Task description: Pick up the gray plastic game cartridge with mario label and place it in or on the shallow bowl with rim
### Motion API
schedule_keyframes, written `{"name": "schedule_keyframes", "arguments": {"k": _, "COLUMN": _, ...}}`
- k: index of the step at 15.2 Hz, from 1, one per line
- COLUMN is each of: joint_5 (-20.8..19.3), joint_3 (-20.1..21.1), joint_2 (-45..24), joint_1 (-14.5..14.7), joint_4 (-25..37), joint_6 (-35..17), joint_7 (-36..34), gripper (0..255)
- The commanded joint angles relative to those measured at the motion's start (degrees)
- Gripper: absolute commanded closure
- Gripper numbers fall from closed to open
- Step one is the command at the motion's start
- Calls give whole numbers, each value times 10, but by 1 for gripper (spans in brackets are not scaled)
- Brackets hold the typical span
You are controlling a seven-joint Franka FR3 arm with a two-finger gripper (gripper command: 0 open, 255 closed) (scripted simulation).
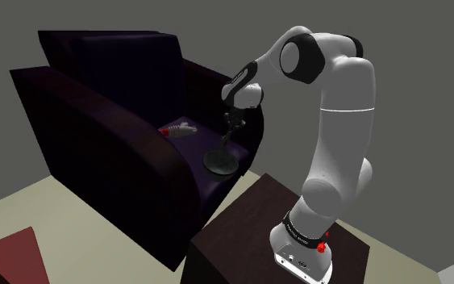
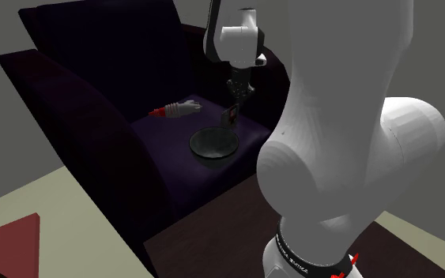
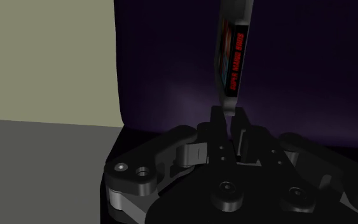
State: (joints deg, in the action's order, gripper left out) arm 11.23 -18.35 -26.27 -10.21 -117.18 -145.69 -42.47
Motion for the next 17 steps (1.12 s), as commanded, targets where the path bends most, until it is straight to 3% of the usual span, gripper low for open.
{"name": "schedule_keyframes", "arguments": {"k": 1, "joint_5": 0, "joint_3": 0, "joint_2": 0, "joint_1": 0, "joint_4": 0, "joint_6": 0, "joint_7": 0, "gripper": 255}}
{"name": "schedule_keyframes", "arguments": {"k": 17, "joint_5": -46, "joint_3": -27, "joint_2": 87, "joint_1": 21, "joint_4": 13, "joint_6": 97, "joint_7": -29, "gripper": 255}}
